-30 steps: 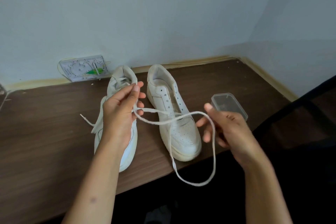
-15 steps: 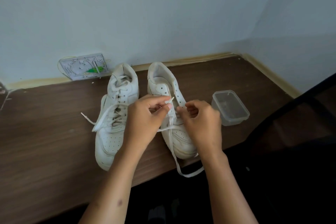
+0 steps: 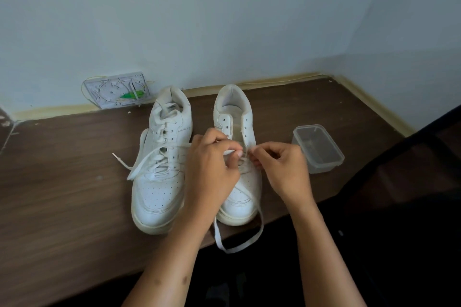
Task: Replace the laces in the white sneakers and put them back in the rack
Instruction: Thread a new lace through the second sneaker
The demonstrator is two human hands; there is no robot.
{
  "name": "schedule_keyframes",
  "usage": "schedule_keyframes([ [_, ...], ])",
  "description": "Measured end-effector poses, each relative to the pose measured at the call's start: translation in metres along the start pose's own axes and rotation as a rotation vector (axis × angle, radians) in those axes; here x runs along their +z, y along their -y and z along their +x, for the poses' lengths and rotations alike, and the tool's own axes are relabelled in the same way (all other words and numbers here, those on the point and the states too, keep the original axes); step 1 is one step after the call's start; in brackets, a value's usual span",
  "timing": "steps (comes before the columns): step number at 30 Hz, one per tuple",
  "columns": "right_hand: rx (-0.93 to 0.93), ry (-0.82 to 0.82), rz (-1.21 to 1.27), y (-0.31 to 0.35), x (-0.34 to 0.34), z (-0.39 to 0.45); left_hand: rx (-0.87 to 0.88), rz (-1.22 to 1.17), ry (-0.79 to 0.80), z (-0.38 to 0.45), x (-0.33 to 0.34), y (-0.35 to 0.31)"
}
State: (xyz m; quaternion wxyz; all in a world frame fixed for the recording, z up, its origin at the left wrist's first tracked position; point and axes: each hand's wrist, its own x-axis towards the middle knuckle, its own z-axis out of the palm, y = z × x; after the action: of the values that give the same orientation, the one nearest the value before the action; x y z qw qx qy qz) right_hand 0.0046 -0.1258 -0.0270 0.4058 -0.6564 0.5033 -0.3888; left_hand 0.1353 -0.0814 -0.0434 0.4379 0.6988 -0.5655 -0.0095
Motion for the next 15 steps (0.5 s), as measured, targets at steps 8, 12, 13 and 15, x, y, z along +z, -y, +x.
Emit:
schedule_keyframes([
  [8, 0.074, 0.055, 0.099, -0.0027, -0.0008, 0.0011, -0.252, 0.109, -0.148, -0.0071, 0.002, -0.0112],
  [12, 0.094, 0.067, 0.096, -0.003, -0.0017, -0.0003, -0.239, 0.141, -0.076, -0.0064, 0.0002, -0.0102],
  [13, 0.094, 0.067, 0.088, -0.0026, -0.0014, -0.001, -0.213, 0.164, -0.062, -0.0061, -0.0003, -0.0093],
  [15, 0.088, 0.057, 0.063, -0.0016, -0.0002, -0.002, -0.168, 0.184, -0.045, -0.0049, -0.0005, -0.0063],
])
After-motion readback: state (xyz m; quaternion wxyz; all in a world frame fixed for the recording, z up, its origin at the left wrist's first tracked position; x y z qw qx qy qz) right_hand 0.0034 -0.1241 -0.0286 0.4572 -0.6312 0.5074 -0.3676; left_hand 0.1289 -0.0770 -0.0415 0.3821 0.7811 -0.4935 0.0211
